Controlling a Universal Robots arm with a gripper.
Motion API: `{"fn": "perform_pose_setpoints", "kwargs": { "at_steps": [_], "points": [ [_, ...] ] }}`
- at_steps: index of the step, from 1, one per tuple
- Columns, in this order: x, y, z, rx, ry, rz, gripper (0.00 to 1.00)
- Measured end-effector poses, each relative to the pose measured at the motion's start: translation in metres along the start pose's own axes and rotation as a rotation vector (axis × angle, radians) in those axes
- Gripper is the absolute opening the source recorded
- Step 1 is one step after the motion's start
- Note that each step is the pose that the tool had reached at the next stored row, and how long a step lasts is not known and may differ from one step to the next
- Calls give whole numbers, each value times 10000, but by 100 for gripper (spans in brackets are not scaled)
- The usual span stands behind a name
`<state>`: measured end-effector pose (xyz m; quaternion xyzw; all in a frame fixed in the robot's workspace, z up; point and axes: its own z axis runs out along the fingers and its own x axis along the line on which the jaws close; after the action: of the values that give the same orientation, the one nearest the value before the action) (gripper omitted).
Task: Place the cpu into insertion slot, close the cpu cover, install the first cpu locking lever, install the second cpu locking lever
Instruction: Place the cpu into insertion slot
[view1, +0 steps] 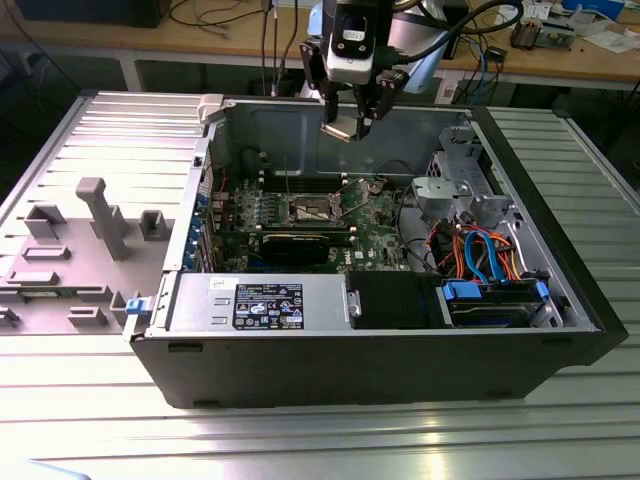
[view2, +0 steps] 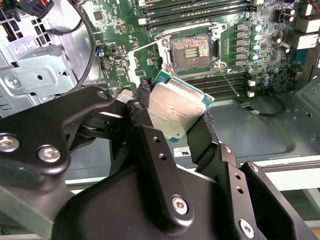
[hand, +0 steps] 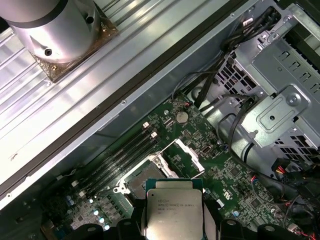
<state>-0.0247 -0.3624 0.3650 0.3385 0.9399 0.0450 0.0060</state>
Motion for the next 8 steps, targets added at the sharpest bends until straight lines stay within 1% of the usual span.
{"fn": "perform_pose_setpoints", "kwargs": {
  "at_steps": [3,5,6,8],
  "points": [
    [0,0,0,0,-1,13,54],
    [0,0,0,-3,-15,162,54],
    [0,0,1,-5,-24,267,54],
    [1,-1,3,-12,-62,698,54]
  ]
}}
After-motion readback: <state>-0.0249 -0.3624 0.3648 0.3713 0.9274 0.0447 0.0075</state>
